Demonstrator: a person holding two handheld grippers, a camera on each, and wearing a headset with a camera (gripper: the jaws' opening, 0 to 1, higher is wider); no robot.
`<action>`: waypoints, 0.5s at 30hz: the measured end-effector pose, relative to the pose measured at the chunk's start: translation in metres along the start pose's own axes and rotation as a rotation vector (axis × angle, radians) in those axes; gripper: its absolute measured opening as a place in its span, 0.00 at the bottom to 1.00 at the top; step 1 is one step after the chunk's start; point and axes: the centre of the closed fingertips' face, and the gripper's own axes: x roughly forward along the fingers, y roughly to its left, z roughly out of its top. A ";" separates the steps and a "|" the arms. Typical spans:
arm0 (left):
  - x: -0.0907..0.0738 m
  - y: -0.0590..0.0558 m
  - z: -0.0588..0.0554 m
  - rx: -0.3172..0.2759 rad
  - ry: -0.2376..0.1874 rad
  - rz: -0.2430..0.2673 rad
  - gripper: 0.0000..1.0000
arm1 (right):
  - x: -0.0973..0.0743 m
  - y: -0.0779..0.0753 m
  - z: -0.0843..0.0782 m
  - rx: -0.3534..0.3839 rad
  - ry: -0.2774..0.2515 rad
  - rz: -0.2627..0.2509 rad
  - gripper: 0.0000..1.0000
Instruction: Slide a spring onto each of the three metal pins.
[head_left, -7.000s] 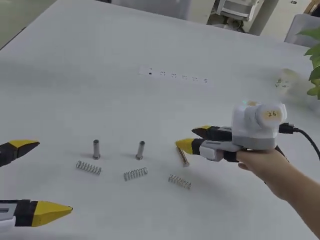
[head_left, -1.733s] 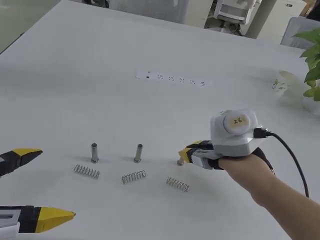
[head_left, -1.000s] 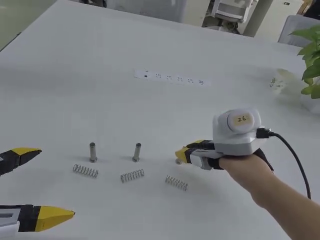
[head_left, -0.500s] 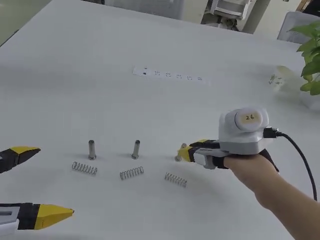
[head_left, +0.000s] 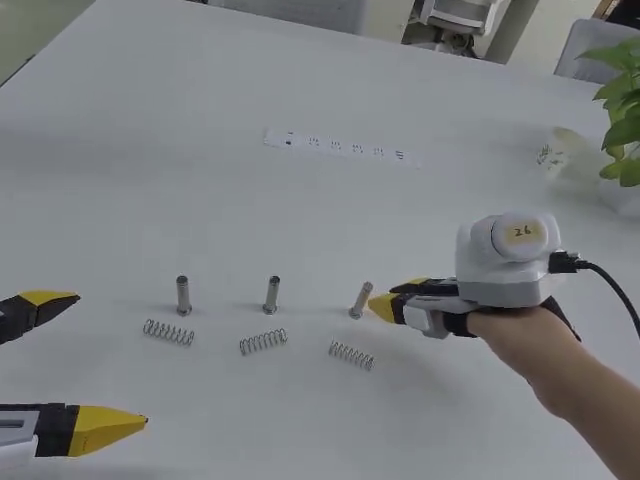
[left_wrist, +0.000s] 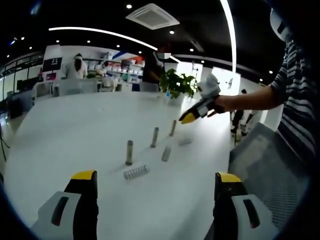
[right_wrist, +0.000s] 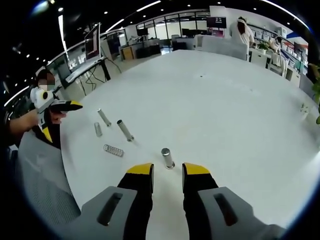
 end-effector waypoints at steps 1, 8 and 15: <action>0.000 0.000 0.000 0.000 0.001 0.001 0.94 | 0.000 0.000 0.000 -0.002 0.002 0.002 0.21; 0.000 0.001 -0.001 0.000 0.002 0.002 0.94 | -0.001 0.003 -0.003 -0.034 0.022 0.017 0.21; 0.001 0.001 -0.002 0.000 0.006 0.000 0.94 | -0.002 0.009 -0.006 -0.095 0.053 0.037 0.21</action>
